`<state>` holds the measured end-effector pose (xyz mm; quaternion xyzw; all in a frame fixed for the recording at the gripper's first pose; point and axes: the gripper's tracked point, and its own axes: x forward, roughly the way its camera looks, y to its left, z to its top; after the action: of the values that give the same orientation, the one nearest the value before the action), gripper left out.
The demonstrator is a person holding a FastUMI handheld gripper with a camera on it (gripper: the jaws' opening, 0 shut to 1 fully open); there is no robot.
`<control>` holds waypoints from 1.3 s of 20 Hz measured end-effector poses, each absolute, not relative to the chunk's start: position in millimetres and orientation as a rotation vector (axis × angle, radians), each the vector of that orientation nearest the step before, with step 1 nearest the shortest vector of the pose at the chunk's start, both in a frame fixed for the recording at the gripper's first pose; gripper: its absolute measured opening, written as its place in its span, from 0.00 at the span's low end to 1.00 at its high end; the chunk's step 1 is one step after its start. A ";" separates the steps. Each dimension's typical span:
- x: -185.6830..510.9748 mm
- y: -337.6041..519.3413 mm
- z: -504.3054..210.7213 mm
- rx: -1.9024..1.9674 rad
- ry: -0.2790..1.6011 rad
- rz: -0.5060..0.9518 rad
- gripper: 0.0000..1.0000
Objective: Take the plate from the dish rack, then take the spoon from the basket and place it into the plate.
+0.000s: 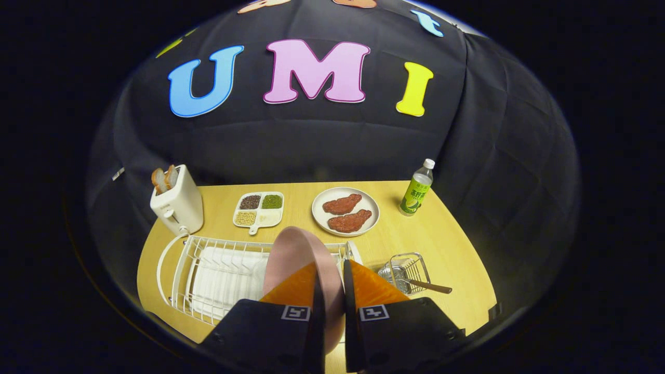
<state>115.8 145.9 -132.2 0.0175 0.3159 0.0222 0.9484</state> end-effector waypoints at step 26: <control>-64.8 134.0 -291.1 0.508 0.932 0.293 0.18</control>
<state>-64.8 134.0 -291.1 0.2413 0.4428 0.1390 0.8523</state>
